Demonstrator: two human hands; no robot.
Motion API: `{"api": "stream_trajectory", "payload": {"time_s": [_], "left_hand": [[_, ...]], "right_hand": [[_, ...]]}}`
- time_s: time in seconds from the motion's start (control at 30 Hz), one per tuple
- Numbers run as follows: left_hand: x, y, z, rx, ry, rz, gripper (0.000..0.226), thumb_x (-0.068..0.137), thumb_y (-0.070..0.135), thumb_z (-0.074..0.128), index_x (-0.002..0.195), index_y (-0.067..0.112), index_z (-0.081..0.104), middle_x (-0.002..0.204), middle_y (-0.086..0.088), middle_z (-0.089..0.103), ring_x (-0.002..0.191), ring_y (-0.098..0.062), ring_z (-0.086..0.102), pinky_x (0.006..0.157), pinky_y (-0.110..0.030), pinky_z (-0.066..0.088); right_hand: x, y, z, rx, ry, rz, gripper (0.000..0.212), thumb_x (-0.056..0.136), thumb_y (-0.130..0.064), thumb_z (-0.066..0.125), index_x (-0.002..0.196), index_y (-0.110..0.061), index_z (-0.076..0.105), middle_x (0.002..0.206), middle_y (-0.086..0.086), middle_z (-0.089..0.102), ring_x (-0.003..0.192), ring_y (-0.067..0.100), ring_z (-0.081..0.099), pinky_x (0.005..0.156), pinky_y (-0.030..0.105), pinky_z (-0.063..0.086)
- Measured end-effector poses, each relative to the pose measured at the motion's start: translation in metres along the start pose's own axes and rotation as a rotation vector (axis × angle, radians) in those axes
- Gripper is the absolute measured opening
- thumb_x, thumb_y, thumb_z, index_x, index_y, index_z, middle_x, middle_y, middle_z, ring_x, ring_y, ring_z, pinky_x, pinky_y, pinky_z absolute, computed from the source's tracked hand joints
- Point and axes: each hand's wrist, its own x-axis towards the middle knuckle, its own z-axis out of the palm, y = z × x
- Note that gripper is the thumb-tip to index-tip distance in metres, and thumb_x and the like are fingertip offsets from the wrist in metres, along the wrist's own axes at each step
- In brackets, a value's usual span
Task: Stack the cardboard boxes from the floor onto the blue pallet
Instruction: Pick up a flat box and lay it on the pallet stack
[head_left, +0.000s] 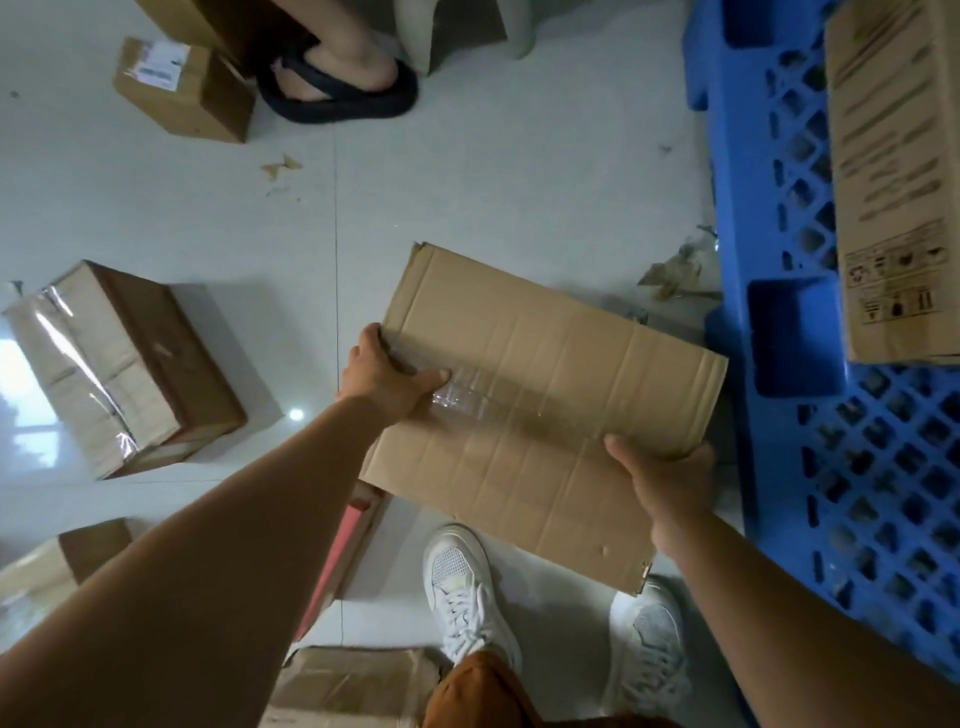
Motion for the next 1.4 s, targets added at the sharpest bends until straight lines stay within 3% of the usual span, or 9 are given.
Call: {"api": "stream_trajectory", "payload": {"time_s": [0.13, 0.23, 0.4, 0.53, 0.7, 0.93, 1.13, 1.27, 1.4], "left_hand": [[-0.002, 0.006, 0.001, -0.016, 0.031, 0.033, 0.093, 0.060, 0.041, 0.088, 0.136, 0.023, 0.037, 0.120, 0.001, 0.048, 0.115, -0.027, 0.051, 0.099, -0.049, 0.047], [-0.010, 0.014, -0.003, -0.026, 0.064, 0.059, 0.095, 0.061, 0.040, 0.088, 0.138, 0.023, 0.035, 0.122, 0.002, 0.047, 0.117, -0.026, 0.050, 0.101, -0.049, 0.046], [-0.031, 0.044, -0.023, -0.035, 0.091, 0.102, 0.097, 0.061, 0.043, 0.087, 0.140, 0.025, 0.034, 0.131, -0.001, 0.048, 0.122, -0.027, 0.048, 0.103, -0.050, 0.042], [-0.054, 0.080, -0.044, -0.021, 0.107, 0.153, 0.088, 0.060, 0.045, 0.086, 0.132, 0.026, 0.040, 0.126, -0.001, 0.050, 0.119, -0.028, 0.050, 0.103, -0.051, 0.041], [-0.086, 0.135, -0.066, 0.044, 0.119, 0.219, 0.076, 0.061, 0.052, 0.082, 0.121, 0.029, 0.043, 0.121, -0.002, 0.051, 0.114, -0.031, 0.050, 0.100, -0.053, 0.042], [-0.134, 0.207, -0.080, 0.009, 0.116, 0.318, 0.098, 0.055, 0.058, 0.079, 0.137, 0.034, 0.032, 0.129, -0.003, 0.051, 0.119, -0.031, 0.050, 0.102, -0.056, 0.039], [-0.176, 0.269, -0.085, -0.049, 0.101, 0.372, 0.106, 0.043, 0.063, 0.077, 0.136, 0.037, 0.032, 0.130, -0.005, 0.052, 0.118, -0.032, 0.051, 0.100, -0.055, 0.042], [-0.196, 0.307, -0.076, 0.005, 0.108, 0.423, 0.107, 0.047, 0.062, 0.079, 0.139, 0.034, 0.031, 0.130, -0.009, 0.052, 0.117, -0.035, 0.051, 0.099, -0.055, 0.043], [-0.214, 0.346, -0.050, 0.045, 0.119, 0.480, 0.100, 0.057, 0.055, 0.083, 0.140, 0.029, 0.034, 0.129, -0.011, 0.053, 0.117, -0.037, 0.051, 0.099, -0.054, 0.044]], "right_hand": [[-0.003, -0.008, -0.008, 0.036, -0.043, -0.012, 0.080, 0.068, -0.023, 0.086, 0.130, -0.007, 0.038, 0.111, 0.009, 0.053, 0.096, 0.026, 0.056, 0.089, 0.046, 0.051], [-0.008, -0.019, -0.018, 0.076, -0.048, -0.048, 0.073, 0.070, -0.021, 0.085, 0.126, -0.009, 0.040, 0.107, 0.005, 0.053, 0.089, 0.022, 0.055, 0.080, 0.039, 0.049], [-0.022, -0.039, -0.041, 0.137, -0.069, -0.066, 0.074, 0.068, -0.023, 0.086, 0.122, -0.013, 0.038, 0.113, 0.006, 0.055, 0.094, 0.025, 0.059, 0.081, 0.043, 0.052], [-0.041, -0.062, -0.065, 0.168, -0.051, -0.094, 0.073, 0.067, -0.026, 0.086, 0.121, -0.013, 0.038, 0.110, 0.004, 0.055, 0.096, 0.026, 0.059, 0.083, 0.046, 0.053], [-0.061, -0.096, -0.103, 0.253, -0.011, -0.152, 0.075, 0.070, -0.023, 0.085, 0.127, -0.010, 0.038, 0.108, 0.001, 0.051, 0.095, 0.021, 0.054, 0.080, 0.035, 0.046], [-0.081, -0.137, -0.170, 0.349, 0.033, -0.194, 0.082, 0.071, -0.025, 0.084, 0.134, -0.007, 0.034, 0.116, 0.003, 0.049, 0.097, 0.020, 0.050, 0.081, 0.032, 0.042], [-0.095, -0.166, -0.222, 0.354, 0.064, -0.176, 0.107, 0.048, -0.050, 0.084, 0.133, -0.010, 0.033, 0.130, 0.014, 0.049, 0.110, 0.033, 0.055, 0.092, 0.051, 0.050], [-0.092, -0.173, -0.258, 0.409, 0.077, -0.185, 0.093, 0.059, -0.040, 0.086, 0.130, -0.011, 0.034, 0.129, 0.011, 0.049, 0.100, 0.025, 0.053, 0.085, 0.037, 0.047], [-0.077, -0.176, -0.300, 0.459, 0.077, -0.160, 0.092, 0.062, -0.039, 0.086, 0.131, -0.011, 0.034, 0.128, 0.011, 0.049, 0.098, 0.025, 0.052, 0.081, 0.035, 0.045]]}}
